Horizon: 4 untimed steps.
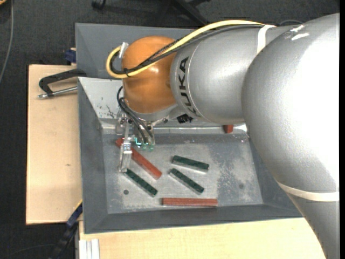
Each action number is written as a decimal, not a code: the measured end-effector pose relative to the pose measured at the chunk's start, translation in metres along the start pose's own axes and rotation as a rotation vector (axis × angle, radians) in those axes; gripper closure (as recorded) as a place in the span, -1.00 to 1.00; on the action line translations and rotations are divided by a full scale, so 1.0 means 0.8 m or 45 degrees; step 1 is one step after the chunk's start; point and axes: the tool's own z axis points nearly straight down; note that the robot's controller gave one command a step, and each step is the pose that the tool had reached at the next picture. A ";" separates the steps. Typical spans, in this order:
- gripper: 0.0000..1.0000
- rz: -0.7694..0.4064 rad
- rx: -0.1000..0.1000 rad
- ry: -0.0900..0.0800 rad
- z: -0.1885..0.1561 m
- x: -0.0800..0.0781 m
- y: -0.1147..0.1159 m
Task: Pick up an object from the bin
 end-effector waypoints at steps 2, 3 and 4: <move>-1.00 0.339 -0.002 -0.009 -0.003 -0.011 -0.029; -1.00 0.127 -0.001 -0.009 0.001 -0.011 -0.040; -1.00 0.484 -0.008 -0.017 0.010 -0.009 -0.042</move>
Offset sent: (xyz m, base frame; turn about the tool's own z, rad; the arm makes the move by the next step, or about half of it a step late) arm 0.0089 -0.0274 0.0004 0.3038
